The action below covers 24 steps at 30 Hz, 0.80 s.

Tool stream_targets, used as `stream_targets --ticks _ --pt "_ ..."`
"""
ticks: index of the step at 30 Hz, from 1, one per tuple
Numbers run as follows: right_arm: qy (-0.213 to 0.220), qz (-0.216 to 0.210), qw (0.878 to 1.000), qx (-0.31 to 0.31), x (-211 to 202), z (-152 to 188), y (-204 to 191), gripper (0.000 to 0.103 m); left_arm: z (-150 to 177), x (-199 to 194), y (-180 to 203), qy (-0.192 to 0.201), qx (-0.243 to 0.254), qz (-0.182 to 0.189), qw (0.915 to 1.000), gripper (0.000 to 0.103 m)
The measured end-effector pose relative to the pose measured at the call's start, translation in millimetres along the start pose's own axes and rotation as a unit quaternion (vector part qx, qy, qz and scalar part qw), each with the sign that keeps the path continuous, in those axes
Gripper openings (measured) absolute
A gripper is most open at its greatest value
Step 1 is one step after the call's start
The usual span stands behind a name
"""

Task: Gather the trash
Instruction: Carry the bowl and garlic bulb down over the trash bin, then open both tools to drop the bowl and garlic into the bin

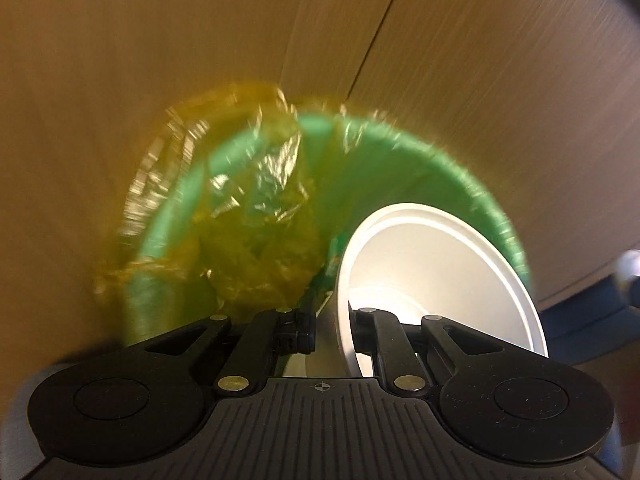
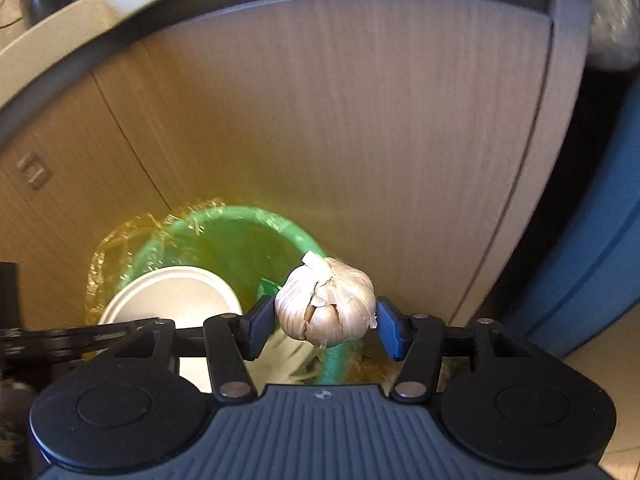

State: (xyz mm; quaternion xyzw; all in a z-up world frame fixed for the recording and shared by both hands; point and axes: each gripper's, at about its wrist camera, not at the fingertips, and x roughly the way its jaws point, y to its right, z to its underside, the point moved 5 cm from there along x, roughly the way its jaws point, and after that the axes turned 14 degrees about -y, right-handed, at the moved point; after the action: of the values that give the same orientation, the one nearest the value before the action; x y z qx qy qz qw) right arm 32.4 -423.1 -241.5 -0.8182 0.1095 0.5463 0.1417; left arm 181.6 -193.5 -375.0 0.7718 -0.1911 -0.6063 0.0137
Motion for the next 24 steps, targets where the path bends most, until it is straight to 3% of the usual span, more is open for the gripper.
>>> stream_targets --ticks 10,14,17,19,22,24 --pt "-0.047 0.028 0.998 -0.018 26 10 -13 0.055 21 72 1 -0.08 0.005 0.013 0.9967 0.02" --pt "-0.062 0.014 0.998 -0.028 33 9 -29 0.055 21 72 -20 -0.084 -0.031 0.028 0.9956 0.025" --pt "-0.088 -0.027 0.996 -0.019 48 3 -46 0.055 22 75 -23 -0.08 -0.039 0.011 0.996 0.026" --pt "-0.1 -0.045 0.994 -0.022 57 0 -59 0.055 22 70 -24 -0.065 -0.039 0.021 0.9969 0.026" --pt "-0.097 -0.033 0.994 -0.033 63 -8 -70 0.055 16 63 -24 -0.054 -0.038 0.038 0.9971 0.026" --pt "-0.096 -0.032 0.994 -0.031 65 -14 -72 0.055 6 64 -19 -0.049 -0.016 0.019 0.9985 0.02"
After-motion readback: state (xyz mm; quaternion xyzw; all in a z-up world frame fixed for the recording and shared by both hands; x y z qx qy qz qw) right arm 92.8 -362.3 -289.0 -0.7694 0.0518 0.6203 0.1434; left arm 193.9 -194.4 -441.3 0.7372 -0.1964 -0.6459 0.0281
